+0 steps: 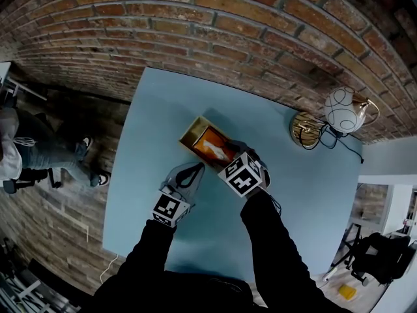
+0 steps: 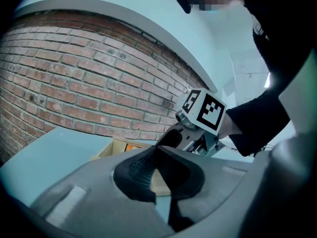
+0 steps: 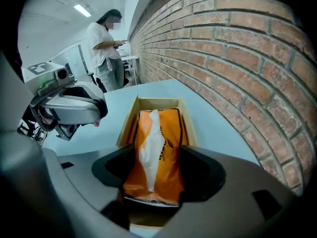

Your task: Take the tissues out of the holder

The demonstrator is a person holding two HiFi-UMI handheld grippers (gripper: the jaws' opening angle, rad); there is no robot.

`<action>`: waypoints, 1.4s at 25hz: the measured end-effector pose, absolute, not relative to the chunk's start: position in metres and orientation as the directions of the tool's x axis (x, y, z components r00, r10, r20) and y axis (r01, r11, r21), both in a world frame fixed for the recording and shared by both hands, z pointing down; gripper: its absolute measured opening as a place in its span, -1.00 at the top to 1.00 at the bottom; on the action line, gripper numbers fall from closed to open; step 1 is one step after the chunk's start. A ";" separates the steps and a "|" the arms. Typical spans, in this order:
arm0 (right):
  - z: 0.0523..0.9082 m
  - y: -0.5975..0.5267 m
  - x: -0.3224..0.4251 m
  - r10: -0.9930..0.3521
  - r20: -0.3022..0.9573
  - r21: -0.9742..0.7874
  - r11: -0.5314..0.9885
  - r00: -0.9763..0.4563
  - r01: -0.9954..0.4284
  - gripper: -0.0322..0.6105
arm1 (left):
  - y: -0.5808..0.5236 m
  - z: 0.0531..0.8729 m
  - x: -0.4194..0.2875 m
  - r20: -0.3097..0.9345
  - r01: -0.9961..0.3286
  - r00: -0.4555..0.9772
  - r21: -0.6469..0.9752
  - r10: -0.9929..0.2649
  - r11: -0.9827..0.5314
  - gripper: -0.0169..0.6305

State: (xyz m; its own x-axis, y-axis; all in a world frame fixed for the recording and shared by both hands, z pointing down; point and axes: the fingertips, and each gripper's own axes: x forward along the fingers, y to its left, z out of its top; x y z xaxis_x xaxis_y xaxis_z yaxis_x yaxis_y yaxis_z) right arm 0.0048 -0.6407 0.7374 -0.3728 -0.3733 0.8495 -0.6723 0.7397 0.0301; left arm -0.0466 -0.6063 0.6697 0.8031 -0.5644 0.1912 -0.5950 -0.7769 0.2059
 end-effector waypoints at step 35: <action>0.730 -0.632 0.019 -0.322 0.875 -0.027 0.712 -0.361 -0.702 0.57 | -0.608 0.667 -0.039 0.199 -0.597 0.802 0.236 -0.563 -0.767 0.92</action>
